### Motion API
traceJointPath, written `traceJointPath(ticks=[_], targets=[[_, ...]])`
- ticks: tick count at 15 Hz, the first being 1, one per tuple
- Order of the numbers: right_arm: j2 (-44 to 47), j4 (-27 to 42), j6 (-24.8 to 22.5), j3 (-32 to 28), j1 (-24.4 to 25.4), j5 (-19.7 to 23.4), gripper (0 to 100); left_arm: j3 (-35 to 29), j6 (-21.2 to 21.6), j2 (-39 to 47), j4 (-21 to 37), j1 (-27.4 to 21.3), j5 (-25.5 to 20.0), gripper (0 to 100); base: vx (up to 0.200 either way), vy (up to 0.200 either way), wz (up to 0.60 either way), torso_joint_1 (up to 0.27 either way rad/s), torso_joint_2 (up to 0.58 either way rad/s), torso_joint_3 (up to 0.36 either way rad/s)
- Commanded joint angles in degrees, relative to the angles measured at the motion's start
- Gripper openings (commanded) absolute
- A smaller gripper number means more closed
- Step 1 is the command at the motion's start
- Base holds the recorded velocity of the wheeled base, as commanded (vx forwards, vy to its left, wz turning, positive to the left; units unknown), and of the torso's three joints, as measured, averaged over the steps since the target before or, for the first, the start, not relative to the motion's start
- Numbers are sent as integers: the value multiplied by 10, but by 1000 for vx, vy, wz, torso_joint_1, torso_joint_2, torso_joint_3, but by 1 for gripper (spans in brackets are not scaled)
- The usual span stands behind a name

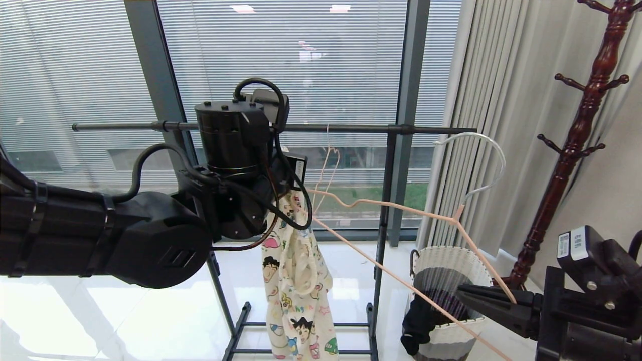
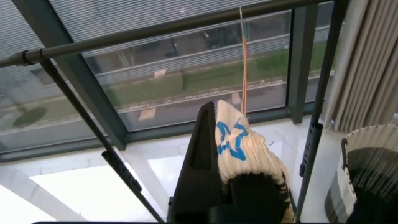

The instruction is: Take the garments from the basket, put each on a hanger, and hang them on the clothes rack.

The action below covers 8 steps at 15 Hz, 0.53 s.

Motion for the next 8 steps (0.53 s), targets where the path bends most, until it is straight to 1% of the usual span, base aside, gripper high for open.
traceJointPath(ticks=[1,5,8], targets=[[-9,0,0,0,0,0,0,0,0,-1,0,-7,0,0,0,0,0,0,0,0],[21,-1,3,-2,-1,0,0,0,0,-5,0,-31,1,0,0,0,0,0,0,0],[20,-1,22,0,-19,-6,0,0,0,-8,0,-31,2,0,0,0,0,0,0,0]])
